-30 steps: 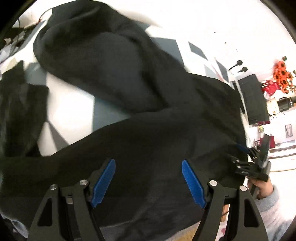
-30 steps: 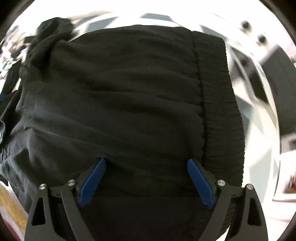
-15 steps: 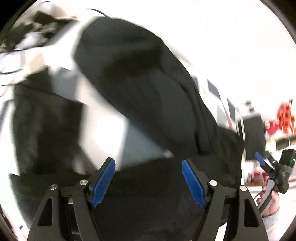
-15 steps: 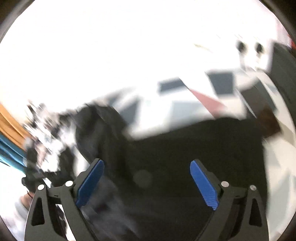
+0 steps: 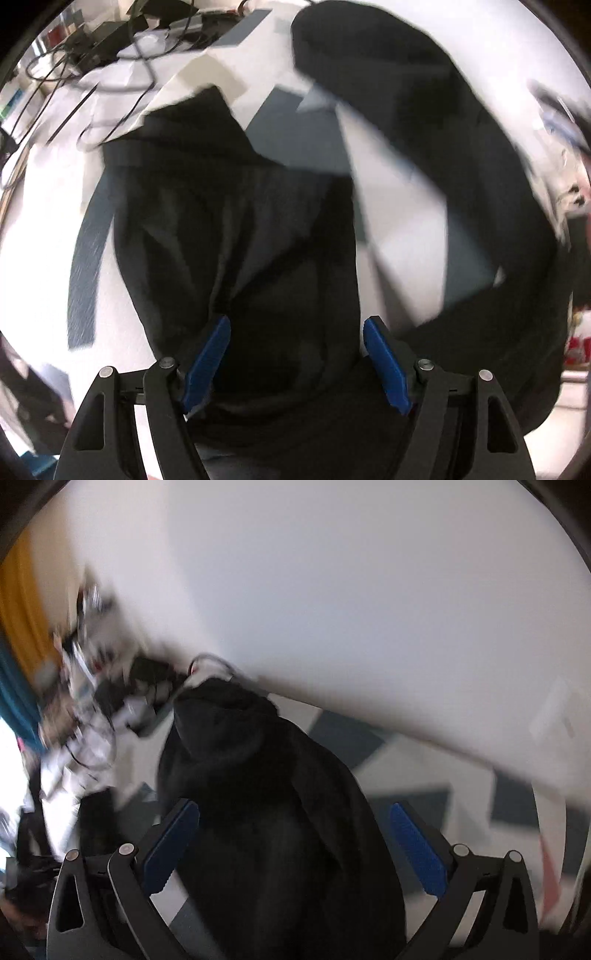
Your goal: Fold clothes
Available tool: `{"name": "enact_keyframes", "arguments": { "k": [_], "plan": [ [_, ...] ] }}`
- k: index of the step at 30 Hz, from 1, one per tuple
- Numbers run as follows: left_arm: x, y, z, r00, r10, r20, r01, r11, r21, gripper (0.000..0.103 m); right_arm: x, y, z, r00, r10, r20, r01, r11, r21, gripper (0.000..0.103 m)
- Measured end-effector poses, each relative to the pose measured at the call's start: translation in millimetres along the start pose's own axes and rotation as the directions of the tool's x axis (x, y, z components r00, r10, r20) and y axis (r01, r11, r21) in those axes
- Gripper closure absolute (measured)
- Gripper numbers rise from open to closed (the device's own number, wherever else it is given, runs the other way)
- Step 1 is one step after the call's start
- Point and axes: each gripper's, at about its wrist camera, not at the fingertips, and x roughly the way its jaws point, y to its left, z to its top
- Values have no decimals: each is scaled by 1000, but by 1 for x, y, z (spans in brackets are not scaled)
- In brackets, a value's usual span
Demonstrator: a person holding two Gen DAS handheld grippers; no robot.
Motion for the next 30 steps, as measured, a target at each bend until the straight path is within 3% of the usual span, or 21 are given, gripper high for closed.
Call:
{"name": "enact_keyframes", "arguments": {
  "k": [2,5,7,9,10,11,12,13,16,18,20,22,25,26,30],
  "plan": [
    [-3,14,-10,1000,-10,-10,10,1000,-23,29,37,17,20,998,-60,-12,59,993,-105,0],
    [-18,43,-16,995,-97,-4,96,989,-114,29,88,28,35,987,-152,-53,141,976,-168,0],
    [-36,63,-10,988,-152,39,157,973,-169,29,118,24,37,977,-187,-103,169,973,-159,0],
    [-60,79,2,975,-189,115,209,958,-197,29,142,10,32,967,-152,-204,136,987,-90,4],
    [-72,85,8,966,-210,152,239,949,-207,29,149,4,29,963,-111,-246,104,994,-42,14],
    [-83,91,16,954,-234,189,273,937,-218,29,145,0,27,967,-71,-245,73,997,0,37],
    [-93,97,26,938,-265,224,316,920,-233,29,141,-3,26,970,-30,-242,41,998,43,70],
    [-99,100,35,924,-292,248,352,904,-244,29,137,-5,25,971,10,-237,10,997,83,86],
    [-112,104,60,901,-321,291,394,887,-242,29,107,14,19,975,102,-199,-94,994,50,86],
    [-116,98,75,904,-300,306,374,900,-222,29,78,40,10,968,177,-179,-187,982,-38,86],
    [-119,92,87,909,-282,308,350,916,-195,29,49,73,-7,944,256,-208,-290,945,-154,86],
    [-120,93,98,917,-269,294,327,931,-166,29,22,109,-30,909,314,-274,-387,880,-276,84],
    [-109,82,122,933,-245,265,285,951,-122,29,2,143,-76,830,394,-396,-525,792,-311,83],
    [-105,79,129,938,-237,253,270,957,-106,29,0,148,-94,797,417,-438,-561,780,-277,83],
    [-81,51,162,958,-216,189,223,975,-17,29,4,150,-140,760,411,-503,-558,810,-181,82]
  ]
}}
